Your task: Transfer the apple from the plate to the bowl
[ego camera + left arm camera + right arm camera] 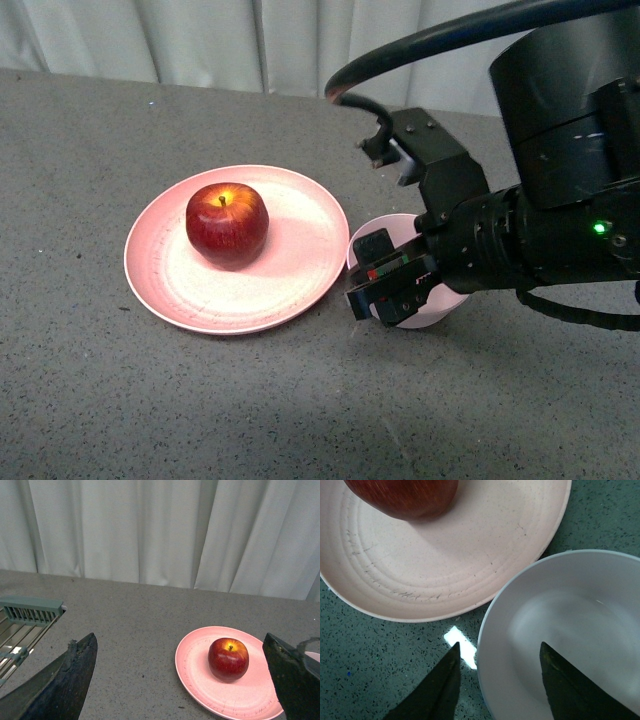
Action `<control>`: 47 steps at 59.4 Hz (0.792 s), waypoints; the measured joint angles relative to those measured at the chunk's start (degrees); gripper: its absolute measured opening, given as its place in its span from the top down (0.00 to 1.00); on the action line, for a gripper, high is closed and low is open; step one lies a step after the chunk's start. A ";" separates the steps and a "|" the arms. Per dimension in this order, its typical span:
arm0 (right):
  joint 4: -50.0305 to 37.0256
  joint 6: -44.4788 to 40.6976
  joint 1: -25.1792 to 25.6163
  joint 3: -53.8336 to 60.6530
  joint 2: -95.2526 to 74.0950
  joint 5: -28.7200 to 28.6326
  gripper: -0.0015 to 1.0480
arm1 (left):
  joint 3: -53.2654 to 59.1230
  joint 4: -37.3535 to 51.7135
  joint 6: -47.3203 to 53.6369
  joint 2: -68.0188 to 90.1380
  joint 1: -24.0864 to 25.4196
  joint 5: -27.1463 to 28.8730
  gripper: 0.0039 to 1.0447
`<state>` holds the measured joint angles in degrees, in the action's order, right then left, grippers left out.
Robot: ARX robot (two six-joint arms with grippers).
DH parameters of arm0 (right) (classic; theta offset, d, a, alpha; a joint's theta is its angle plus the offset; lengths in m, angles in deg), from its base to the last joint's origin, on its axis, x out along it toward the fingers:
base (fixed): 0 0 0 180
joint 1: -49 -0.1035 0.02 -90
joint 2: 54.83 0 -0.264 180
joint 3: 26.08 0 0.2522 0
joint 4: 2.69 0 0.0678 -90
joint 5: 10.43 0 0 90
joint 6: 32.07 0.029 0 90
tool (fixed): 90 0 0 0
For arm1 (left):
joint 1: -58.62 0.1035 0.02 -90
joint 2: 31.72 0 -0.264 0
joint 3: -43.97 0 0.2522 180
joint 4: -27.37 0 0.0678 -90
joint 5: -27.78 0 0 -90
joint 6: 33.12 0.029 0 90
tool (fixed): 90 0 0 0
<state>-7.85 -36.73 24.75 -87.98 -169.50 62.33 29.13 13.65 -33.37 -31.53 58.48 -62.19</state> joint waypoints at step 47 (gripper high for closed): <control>-44.81 4.90 13.29 37.88 40.09 28.02 0.58 | 0.00 0.00 0.00 0.00 0.00 0.04 0.06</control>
<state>-52.65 -31.84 38.04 -50.11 -129.42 90.35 29.13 13.65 -33.37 -31.53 58.48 -62.14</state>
